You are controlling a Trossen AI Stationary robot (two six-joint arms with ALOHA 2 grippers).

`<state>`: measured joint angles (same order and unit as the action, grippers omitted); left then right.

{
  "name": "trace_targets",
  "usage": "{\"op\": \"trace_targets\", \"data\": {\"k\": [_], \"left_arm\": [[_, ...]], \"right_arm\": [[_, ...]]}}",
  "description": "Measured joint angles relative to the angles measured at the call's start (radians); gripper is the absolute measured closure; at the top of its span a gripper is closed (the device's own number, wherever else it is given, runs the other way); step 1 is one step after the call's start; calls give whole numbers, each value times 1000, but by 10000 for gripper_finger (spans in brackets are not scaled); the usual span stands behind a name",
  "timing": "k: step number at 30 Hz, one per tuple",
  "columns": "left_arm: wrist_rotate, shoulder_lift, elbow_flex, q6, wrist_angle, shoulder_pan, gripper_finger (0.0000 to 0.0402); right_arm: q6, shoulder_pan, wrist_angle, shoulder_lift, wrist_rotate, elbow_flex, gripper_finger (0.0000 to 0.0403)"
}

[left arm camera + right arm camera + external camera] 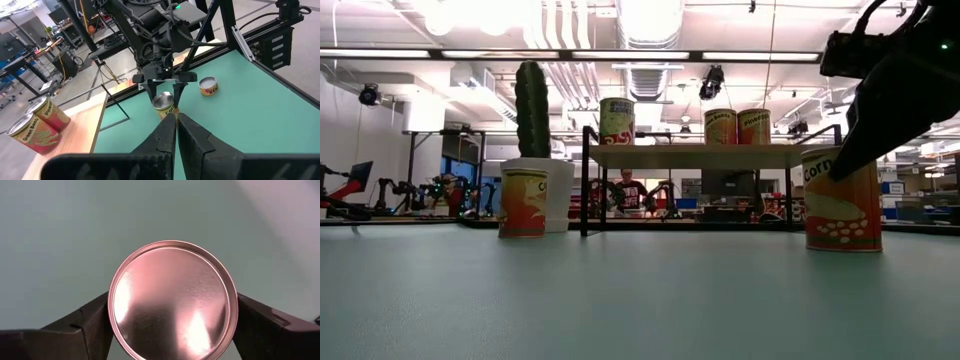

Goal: Pick and place cans onto a shelf
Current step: Put the canned corn on the shelf

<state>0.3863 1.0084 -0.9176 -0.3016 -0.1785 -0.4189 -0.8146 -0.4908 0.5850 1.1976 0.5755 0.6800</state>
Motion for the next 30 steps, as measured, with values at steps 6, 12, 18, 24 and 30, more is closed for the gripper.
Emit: {"op": "trace_targets", "data": {"k": [6, 12, 18, 24, 30], "left_arm": [[0, 0, 0, 0, 1, 0, 402], [0, 0, 0, 0, 3, 0, 402], [0, 0, 0, 0, 5, 0, 402], [0, 0, 0, 0, 6, 0, 402], [0, 0, 0, 0, 6, 0, 402]], "right_arm": [[1, 0, 2, -12, -9, 2, 94], [51, 1, 10, -75, -19, 79, 94], [135, 48, 62, -127, -30, 189, 94], [324, 149, 162, -116, -39, 350, 94], [529, 280, 258, -106, -62, 506, 94]]}}
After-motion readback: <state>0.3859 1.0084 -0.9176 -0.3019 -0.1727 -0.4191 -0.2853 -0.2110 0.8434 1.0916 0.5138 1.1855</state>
